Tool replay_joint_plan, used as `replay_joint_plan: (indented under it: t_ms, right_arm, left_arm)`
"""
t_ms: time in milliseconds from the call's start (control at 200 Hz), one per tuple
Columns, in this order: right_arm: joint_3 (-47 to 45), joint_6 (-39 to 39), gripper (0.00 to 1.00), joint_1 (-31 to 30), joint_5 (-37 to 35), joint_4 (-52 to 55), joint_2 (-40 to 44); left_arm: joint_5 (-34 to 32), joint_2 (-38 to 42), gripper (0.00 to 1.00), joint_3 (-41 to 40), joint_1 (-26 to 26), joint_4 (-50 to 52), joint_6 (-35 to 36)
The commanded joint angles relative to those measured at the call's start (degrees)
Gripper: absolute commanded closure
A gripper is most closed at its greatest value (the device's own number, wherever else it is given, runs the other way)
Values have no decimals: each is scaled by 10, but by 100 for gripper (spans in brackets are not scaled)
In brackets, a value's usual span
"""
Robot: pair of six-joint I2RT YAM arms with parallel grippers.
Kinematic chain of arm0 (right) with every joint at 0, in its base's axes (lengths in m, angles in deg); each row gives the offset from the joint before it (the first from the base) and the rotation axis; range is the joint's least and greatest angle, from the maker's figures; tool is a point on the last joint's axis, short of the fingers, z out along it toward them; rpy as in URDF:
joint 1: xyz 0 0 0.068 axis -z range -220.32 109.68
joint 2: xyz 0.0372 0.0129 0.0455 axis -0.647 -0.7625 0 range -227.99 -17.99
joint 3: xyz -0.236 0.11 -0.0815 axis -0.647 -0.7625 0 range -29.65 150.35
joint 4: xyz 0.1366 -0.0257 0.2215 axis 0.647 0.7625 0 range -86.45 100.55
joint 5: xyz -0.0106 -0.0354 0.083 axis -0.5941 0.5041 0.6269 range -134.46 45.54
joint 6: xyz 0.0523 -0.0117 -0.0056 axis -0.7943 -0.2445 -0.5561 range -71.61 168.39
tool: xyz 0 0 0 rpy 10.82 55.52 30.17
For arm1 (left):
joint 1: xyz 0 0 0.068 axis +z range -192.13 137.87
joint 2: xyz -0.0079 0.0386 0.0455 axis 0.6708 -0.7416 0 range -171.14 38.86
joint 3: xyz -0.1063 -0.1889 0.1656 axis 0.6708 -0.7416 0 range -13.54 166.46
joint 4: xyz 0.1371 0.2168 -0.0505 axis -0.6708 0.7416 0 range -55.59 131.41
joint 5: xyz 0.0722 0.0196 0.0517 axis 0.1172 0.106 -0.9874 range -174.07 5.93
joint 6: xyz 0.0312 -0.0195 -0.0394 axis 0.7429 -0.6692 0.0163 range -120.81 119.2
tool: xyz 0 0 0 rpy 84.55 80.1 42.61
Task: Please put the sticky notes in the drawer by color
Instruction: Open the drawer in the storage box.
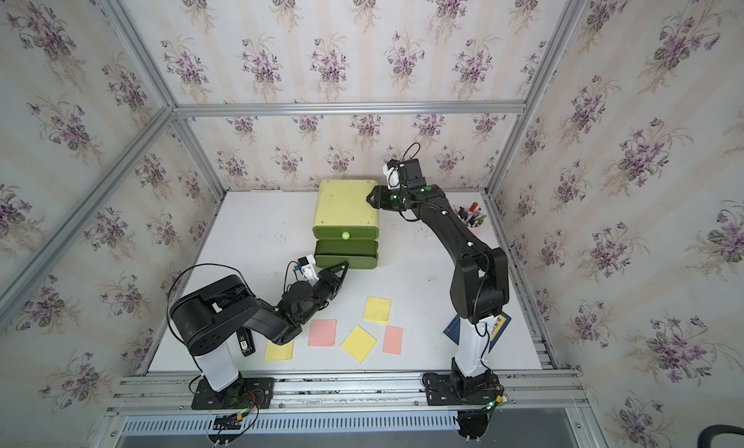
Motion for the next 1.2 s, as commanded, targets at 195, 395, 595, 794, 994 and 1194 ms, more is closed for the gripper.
replay_joint_plan:
  t_ms: [195, 395, 595, 794, 994, 1194]
  right_arm:
    - [1, 6, 40, -1, -6, 16, -2]
    - [0, 4, 39, -1, -6, 17, -3]
    - [2, 4, 38, -1, -6, 21, 0]
    - [17, -1, 34, -2, -6, 30, 2]
    - [32, -4, 30, -1, -9, 41, 20]
    - [33, -4, 28, 1, -33, 71, 56]
  left_arm:
    - [-15, 90, 80, -37, -40, 83, 35]
    - [-17, 68, 76, -40, -43, 68, 27]
    - [-23, 61, 60, -40, -49, 75, 22]
    - [-32, 76, 46, -50, -50, 82, 22]
    - [-22, 124, 24, -76, -57, 127, 30]
    - [0, 259, 19, -86, -65, 327, 43]
